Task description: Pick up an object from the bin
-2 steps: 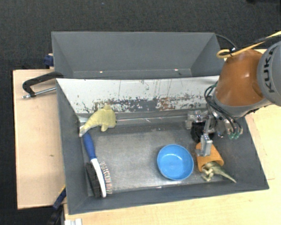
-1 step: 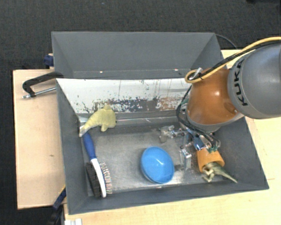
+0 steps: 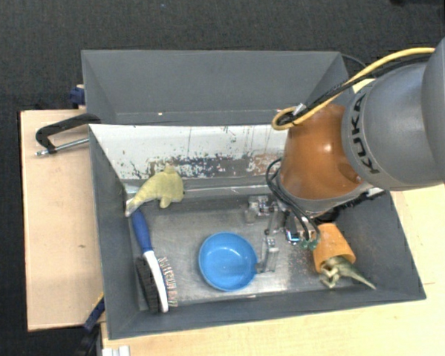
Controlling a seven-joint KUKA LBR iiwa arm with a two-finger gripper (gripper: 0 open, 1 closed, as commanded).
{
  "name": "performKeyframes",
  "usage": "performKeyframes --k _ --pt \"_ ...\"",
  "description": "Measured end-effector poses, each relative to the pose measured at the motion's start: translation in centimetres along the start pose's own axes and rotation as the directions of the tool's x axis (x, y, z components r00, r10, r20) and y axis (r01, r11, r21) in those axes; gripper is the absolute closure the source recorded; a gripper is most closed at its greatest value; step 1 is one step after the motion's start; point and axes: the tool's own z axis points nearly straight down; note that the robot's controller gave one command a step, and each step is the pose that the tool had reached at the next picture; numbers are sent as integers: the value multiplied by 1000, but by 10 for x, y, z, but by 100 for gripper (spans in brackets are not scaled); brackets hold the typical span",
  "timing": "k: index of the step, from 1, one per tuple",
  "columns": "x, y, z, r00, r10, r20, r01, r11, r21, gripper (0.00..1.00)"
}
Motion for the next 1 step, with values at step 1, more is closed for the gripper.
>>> performKeyframes --k 1 --pt "13 9 3 967 255 -2 -255 967 2 0"
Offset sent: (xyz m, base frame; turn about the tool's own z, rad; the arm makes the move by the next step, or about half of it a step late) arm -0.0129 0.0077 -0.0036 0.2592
